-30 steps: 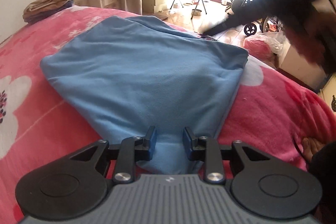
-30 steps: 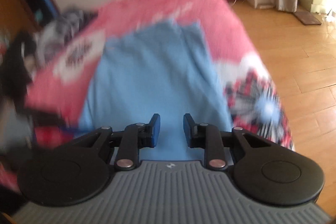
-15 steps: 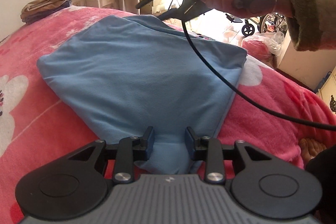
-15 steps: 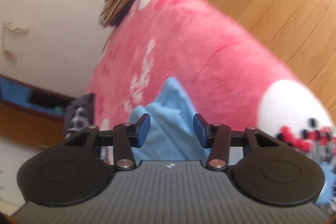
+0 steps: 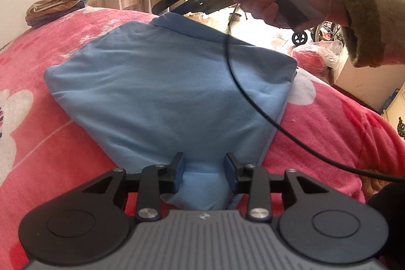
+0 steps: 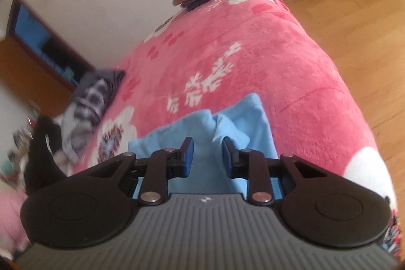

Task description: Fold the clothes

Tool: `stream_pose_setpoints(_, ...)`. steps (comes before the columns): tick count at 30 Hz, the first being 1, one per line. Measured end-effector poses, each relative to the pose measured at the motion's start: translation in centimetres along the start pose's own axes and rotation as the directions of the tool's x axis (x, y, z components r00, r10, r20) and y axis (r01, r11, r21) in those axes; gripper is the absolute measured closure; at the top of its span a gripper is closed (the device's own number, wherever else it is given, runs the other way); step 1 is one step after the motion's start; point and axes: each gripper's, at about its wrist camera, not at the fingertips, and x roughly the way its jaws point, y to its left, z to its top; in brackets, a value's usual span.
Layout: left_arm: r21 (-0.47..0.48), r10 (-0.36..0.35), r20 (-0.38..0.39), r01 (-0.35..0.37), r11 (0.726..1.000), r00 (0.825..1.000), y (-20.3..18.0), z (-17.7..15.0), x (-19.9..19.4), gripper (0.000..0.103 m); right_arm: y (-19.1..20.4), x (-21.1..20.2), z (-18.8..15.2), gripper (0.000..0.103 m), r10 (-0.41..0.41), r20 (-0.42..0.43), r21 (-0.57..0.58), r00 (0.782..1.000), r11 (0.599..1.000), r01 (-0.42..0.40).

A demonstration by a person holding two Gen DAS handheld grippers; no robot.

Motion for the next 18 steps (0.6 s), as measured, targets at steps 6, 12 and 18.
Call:
stream_pose_setpoints(6, 0.004, 0.005, -0.003, -0.005, 1.000, 1.000, -0.1, 0.1, 0.0, 0.066, -1.5, 1.9, 0.8, 0.079, -0.012, 0.009, 0.085, 1.000, 0.996, 0.012)
stream_pose_setpoints(12, 0.005, 0.006, -0.004, -0.006, 1.000, 1.000, -0.2, 0.1, 0.0, 0.066, 0.1, 1.2, 0.4, 0.090, 0.058, 0.078, -0.016, 0.995, 0.998, -0.057)
stream_pose_setpoints(18, 0.010, 0.005, 0.001, -0.005, 1.000, 1.000, -0.2, 0.0, 0.0, 0.065, 8.6, 0.1, -4.5, 0.090, 0.022, -0.004, -0.631, 1.000, 0.775, -0.020)
